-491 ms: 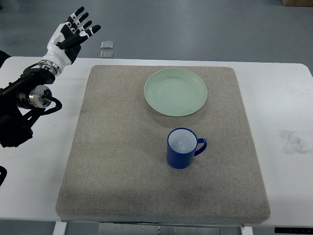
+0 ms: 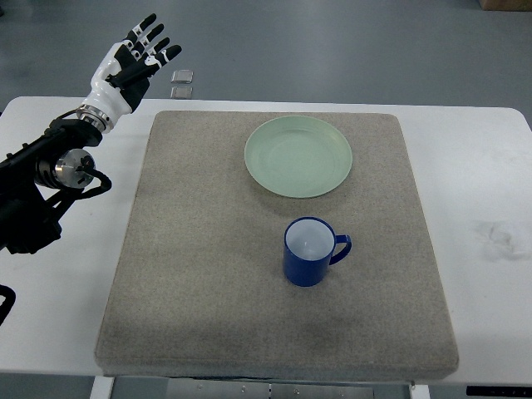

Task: Place cup left of plate with left hand
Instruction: 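Reach the left hand forward across the mat toward the blue mug, then wrap the left hand fingers around the blue mug's body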

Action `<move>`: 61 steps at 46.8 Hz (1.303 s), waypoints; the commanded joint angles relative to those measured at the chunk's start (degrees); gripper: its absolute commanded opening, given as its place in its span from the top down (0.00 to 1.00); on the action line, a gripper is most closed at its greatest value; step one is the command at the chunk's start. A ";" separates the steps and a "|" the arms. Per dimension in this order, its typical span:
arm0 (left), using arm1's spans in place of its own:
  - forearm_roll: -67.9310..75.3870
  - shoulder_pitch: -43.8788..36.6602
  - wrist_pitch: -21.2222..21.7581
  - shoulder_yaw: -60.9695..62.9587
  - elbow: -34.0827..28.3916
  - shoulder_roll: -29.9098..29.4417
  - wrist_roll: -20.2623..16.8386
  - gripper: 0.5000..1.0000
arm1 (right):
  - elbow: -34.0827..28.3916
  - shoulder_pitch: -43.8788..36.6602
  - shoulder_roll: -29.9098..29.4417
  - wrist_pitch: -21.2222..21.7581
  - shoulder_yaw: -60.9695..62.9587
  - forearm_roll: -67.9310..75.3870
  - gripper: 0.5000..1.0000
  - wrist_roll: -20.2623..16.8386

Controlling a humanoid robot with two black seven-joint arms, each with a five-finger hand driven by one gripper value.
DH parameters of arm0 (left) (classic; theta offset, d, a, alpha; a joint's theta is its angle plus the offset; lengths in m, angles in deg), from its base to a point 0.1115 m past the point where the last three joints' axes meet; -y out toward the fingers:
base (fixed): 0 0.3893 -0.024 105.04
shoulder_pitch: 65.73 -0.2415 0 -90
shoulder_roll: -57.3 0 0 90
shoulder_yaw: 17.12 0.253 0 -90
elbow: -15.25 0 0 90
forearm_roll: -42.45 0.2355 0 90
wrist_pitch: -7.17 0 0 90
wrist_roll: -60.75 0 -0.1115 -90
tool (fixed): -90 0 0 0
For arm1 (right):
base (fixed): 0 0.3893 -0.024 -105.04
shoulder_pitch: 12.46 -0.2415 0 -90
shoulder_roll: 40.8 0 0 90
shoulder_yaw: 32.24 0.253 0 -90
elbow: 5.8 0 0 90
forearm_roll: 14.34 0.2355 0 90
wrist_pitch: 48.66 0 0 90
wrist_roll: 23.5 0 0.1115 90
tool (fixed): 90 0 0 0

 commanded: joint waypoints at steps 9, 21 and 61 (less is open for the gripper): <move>7.76 -1.36 -3.81 5.50 6.14 -3.08 0.20 0.01 | 0.00 0.07 0.00 -0.09 0.00 -0.04 0.14 0.00; 11.97 -2.24 -10.32 10.69 13.61 -8.09 0.20 0.01 | 0.00 -0.02 0.00 -0.09 0.00 -0.04 0.14 0.00; 31.14 -7.69 -17.09 11.30 26.89 -9.77 0.20 0.01 | 0.00 -0.02 0.00 0.00 0.00 -0.04 0.14 0.00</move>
